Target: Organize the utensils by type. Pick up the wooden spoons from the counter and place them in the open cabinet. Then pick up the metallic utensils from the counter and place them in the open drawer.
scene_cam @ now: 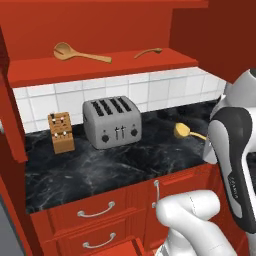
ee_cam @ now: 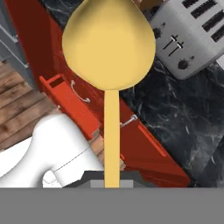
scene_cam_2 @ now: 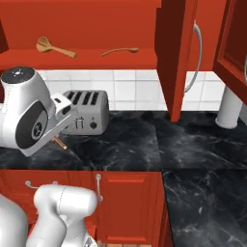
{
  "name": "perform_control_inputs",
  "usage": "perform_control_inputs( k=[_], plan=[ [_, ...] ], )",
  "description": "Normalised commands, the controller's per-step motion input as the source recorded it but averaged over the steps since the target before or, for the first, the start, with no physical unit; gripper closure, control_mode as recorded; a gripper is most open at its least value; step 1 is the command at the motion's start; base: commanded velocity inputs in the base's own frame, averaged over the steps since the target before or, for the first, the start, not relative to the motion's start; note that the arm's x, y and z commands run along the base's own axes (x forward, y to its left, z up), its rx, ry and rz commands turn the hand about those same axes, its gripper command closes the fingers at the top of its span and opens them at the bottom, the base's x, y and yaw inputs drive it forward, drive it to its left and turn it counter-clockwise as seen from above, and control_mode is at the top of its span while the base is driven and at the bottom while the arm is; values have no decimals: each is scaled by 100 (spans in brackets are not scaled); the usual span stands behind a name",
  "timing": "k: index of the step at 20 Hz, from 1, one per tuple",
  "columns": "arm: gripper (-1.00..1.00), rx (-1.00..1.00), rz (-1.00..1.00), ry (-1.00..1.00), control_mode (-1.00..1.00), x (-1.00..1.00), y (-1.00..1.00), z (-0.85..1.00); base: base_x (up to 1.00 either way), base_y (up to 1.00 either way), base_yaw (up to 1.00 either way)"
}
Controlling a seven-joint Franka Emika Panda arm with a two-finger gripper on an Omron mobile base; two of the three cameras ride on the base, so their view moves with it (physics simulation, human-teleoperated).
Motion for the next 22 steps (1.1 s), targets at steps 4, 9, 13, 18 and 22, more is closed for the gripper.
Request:
perform_control_inputs(
  k=[4,9,13,18,22],
  plan=[
    [100,0,0,0,100,0,0,0,-91,11,0],
    [100,0,0,0,100,0,0,0,-47,66,0],
    [100,0,0,0,100,0,0,0,-27,80,2],
    [100,0,0,0,100,0,0,0,-1,71,36],
    [100,0,0,0,100,0,0,0,-5,79,58]
  ],
)
